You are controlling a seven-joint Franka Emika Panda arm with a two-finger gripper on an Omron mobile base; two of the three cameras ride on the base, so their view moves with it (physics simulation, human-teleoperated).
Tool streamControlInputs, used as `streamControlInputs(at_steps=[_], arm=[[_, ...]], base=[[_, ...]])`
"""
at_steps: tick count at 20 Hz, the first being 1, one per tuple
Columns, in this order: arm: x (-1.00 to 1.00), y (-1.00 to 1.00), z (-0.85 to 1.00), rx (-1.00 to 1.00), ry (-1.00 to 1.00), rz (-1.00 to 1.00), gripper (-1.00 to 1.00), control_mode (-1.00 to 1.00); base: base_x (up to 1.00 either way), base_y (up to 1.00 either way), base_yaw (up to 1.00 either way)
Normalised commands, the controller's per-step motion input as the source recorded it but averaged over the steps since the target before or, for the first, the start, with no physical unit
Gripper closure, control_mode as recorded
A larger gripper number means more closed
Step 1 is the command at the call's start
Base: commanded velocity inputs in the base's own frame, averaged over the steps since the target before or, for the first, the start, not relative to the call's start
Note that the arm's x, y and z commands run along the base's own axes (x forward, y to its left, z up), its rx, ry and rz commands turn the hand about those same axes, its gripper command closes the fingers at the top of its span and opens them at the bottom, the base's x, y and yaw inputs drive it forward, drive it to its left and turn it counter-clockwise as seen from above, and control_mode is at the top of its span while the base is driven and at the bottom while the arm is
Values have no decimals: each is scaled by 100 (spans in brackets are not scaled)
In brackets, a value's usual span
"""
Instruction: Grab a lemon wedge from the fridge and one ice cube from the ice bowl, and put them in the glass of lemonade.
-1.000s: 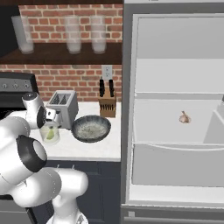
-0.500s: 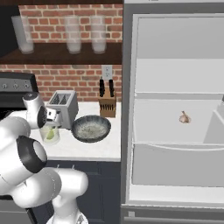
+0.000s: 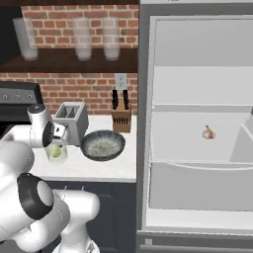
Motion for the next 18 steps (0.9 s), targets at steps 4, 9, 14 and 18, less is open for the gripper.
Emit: streamControlInputs(at_steps=[4, 9, 14, 18], arm=[[-31, -4, 0, 2, -4, 0, -100, -100], [4, -32, 0, 0, 0, 0, -100, -100], [61, -62, 4, 0, 1, 0, -100, -100], [67, -63, 83, -6, 1, 0, -100, -100]], base=[[0, 0, 0], [0, 0, 0], [0, 0, 0], [0, 0, 0]])
